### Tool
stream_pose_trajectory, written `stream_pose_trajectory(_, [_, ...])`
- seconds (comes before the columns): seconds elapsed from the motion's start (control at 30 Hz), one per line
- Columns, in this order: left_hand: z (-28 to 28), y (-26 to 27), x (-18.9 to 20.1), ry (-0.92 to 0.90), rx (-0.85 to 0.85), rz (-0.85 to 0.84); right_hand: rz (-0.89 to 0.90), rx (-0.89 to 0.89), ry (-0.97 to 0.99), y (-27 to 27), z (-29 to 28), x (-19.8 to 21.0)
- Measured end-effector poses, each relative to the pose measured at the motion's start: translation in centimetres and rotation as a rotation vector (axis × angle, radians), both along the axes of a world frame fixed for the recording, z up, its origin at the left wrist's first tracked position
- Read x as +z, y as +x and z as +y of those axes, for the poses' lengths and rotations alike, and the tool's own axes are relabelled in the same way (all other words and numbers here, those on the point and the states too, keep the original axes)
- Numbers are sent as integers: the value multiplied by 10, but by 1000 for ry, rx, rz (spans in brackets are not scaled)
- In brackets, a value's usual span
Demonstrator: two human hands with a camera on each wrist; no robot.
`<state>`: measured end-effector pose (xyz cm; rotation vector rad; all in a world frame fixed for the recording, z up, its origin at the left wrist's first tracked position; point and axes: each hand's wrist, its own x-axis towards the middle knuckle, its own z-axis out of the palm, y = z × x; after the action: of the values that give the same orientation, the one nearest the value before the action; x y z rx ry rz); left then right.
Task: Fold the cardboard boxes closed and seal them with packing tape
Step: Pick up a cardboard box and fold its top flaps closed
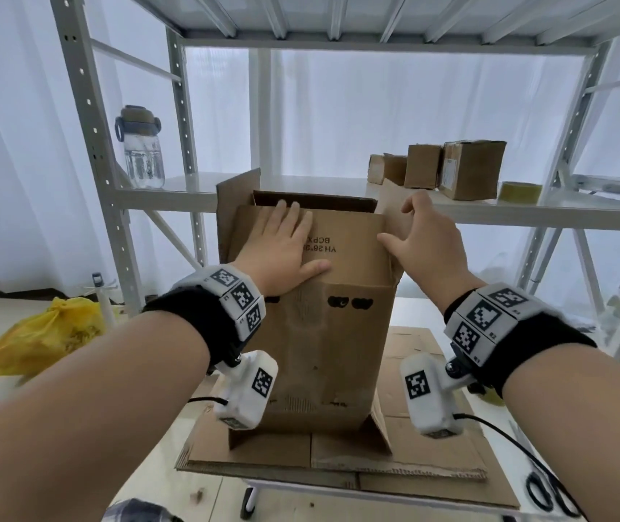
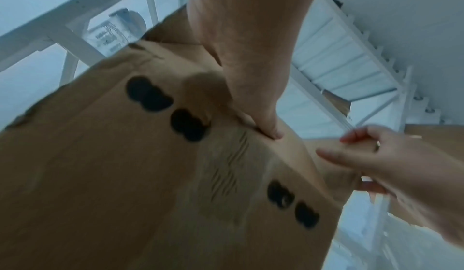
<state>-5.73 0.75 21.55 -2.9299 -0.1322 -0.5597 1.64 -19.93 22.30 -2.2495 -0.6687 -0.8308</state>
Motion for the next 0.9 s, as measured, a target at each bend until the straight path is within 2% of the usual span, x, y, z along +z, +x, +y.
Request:
stream_pose_trajectory(0.1, [-11,-2,-21,-48,-91,183,-15,28,-56,-3,5,1])
stream_pose_trajectory(0.2, [-20,-7,-27,-35,-135,167,-15,40,-73,-6,8,-6])
stream_pose_trajectory(0.43, [-20,-2,-26,-183,-107,179,85,23,249,-2,-8,-24])
stream_pose_trajectory(0.53, [-25,0,-31,-63,-145,153,129,29,299,0,-13,-29])
stream_pose_trajectory(0.63, [-31,-1,-46,136,-198,6,181,47,276,0,-19,-25])
stream_pose_trajectory(0.7, [-28,-3,-51,183,-184,-48,205,57,320,-2,-23,-20])
stream_pose_trajectory(0.77, [-22,-4,-48,130,-155,-78,224,55,409,-4,-25,-12])
stream_pose_trajectory(0.9, [-28,-7,-33,-178,-130,6,337,132,643,-17,-15,6])
